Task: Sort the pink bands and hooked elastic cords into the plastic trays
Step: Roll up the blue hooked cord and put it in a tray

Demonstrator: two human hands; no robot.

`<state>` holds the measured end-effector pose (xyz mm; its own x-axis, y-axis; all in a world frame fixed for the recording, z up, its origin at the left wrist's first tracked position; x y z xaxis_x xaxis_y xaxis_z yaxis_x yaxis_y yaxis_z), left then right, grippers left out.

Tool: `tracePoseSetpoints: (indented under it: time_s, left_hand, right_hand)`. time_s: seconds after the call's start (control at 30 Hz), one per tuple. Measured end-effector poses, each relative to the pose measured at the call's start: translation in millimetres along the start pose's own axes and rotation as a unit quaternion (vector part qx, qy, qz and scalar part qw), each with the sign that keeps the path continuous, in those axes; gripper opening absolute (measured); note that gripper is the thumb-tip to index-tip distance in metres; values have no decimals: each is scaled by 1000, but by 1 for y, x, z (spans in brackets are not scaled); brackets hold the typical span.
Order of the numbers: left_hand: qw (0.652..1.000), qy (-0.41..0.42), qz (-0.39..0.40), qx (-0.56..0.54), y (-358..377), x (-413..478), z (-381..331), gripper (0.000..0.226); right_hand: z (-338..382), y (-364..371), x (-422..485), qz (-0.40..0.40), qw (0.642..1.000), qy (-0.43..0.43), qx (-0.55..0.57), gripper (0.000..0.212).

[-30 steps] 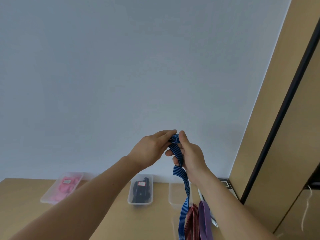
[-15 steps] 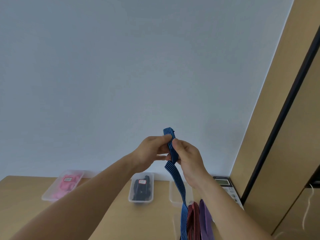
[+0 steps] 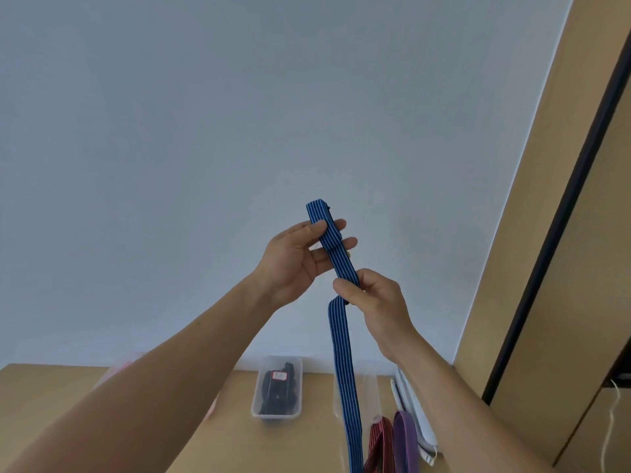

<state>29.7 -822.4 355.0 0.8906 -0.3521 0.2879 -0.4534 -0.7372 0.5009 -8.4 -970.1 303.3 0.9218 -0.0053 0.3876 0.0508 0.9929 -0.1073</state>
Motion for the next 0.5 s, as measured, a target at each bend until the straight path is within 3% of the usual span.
tracePoseSetpoints:
  time_s: [0.1,0.23,0.37,0.5]
  left_hand:
    - [1000,9,4,3,13,7,-16,30]
    - [1000,5,9,-16,27,12,-27,35]
    - [998,19,-25,-51,27,16,-36,26]
    - [999,-6,-33,-8,24,12,-26,30]
  right_hand:
    - [19,0,9,-35,998,-55,-19,32]
    - [36,2,7,-17,994,-104,23,44]
    - [40,0,1,-23,994,-110,-16,46]
    - [34,1,-2,-32,996,-80,-30,41]
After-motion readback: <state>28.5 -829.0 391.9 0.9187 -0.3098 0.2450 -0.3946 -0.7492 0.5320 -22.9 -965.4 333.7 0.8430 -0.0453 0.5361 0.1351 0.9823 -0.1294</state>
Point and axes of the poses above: each hand's wrist, its own x-axis towards the middle knuckle, its own y-axis out of the palm, z = x × y, the point moved 1 cm from there along x, towards the middle knuckle
